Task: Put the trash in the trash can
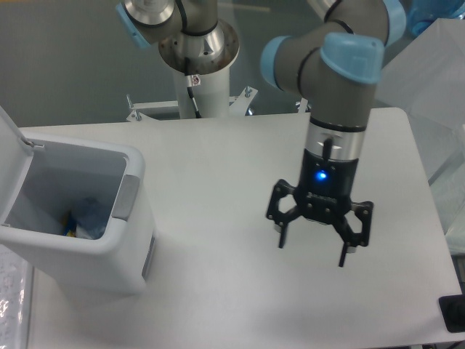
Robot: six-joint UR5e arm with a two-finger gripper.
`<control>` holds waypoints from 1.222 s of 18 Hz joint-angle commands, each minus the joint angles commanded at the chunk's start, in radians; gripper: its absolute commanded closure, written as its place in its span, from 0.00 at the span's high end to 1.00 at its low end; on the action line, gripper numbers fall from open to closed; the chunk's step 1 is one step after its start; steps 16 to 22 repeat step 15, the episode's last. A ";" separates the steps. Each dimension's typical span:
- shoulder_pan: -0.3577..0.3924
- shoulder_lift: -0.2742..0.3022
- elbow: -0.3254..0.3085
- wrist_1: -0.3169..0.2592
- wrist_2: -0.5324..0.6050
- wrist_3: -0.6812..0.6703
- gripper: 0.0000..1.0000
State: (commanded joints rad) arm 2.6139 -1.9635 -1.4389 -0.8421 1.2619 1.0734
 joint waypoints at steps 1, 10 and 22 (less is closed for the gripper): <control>0.000 -0.002 0.003 -0.021 0.048 0.037 1.00; 0.003 -0.023 -0.011 -0.163 0.195 0.345 1.00; 0.005 -0.025 -0.011 -0.183 0.208 0.350 1.00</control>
